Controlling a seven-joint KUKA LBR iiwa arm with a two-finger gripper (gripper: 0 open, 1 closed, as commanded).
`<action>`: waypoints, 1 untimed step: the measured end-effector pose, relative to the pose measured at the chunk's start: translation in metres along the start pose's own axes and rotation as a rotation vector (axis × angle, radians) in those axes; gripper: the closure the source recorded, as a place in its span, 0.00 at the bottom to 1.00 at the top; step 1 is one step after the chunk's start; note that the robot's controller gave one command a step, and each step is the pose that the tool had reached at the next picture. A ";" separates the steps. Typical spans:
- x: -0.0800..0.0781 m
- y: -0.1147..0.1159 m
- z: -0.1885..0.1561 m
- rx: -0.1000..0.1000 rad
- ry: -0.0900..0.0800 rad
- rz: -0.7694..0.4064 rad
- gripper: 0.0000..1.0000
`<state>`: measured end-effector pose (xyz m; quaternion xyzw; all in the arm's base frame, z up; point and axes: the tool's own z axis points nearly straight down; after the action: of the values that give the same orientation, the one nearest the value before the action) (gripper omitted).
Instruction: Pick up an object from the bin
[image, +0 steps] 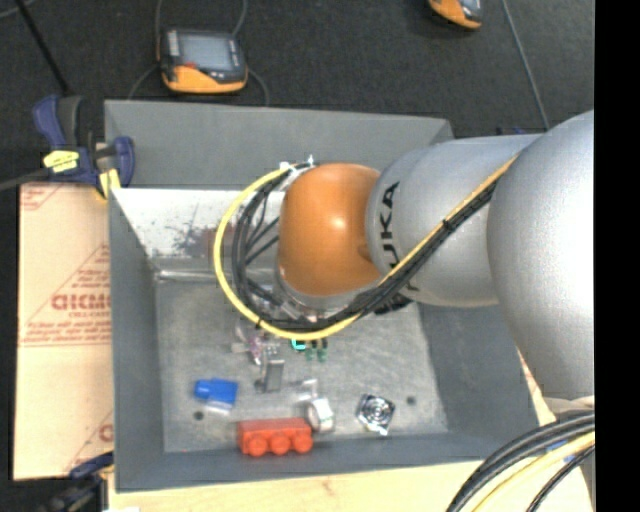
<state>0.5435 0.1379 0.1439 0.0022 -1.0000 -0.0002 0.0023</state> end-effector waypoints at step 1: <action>0.032 0.032 0.071 -0.005 -0.027 -0.087 0.00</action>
Offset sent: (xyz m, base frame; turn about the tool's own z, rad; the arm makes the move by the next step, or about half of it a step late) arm -0.0387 0.0303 -0.0739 -0.0864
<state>0.5112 0.1697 0.0730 0.0456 -0.9989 -0.0029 -0.0112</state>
